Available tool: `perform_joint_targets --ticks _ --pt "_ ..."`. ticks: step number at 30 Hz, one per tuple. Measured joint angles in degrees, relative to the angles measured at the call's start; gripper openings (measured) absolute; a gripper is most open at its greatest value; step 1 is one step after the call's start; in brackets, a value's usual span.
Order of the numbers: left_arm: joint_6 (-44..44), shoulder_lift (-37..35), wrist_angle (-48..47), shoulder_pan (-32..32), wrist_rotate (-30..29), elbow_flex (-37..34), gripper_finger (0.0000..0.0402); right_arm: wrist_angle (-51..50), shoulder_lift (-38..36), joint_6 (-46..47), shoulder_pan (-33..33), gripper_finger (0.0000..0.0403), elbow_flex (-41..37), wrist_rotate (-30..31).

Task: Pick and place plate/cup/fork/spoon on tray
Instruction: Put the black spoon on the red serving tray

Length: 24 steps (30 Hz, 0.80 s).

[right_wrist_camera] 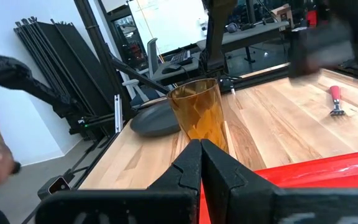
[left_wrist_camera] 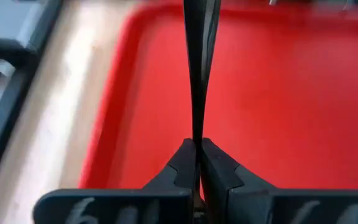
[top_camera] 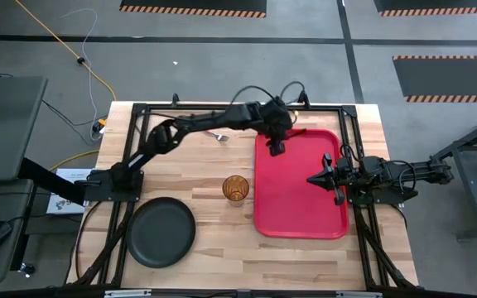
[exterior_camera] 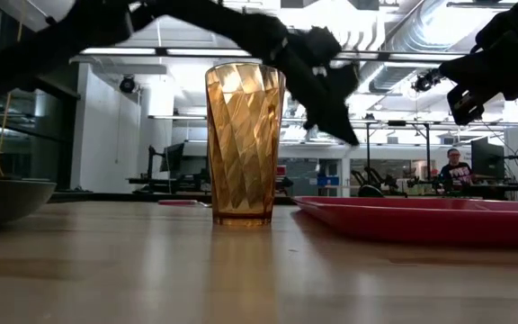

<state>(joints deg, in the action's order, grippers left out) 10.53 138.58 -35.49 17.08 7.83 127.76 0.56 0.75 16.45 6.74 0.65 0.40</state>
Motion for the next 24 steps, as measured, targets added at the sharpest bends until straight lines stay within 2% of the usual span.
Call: perform_joint_targets --ticks 9,19,24 --pt "5.4 6.5 7.5 -1.6 0.2 0.1 0.0 0.0 0.0 0.0 0.0 0.0 0.0 0.0" --pt "11.2 10.3 9.9 -2.6 -9.0 0.1 0.0006 0.0 0.0 0.0 0.0 0.0 0.0 0.0" --pt "11.2 11.1 10.1 -2.6 -9.8 0.1 0.0011 0.0 0.0 0.0 0.0 0.0 0.0 0.0"
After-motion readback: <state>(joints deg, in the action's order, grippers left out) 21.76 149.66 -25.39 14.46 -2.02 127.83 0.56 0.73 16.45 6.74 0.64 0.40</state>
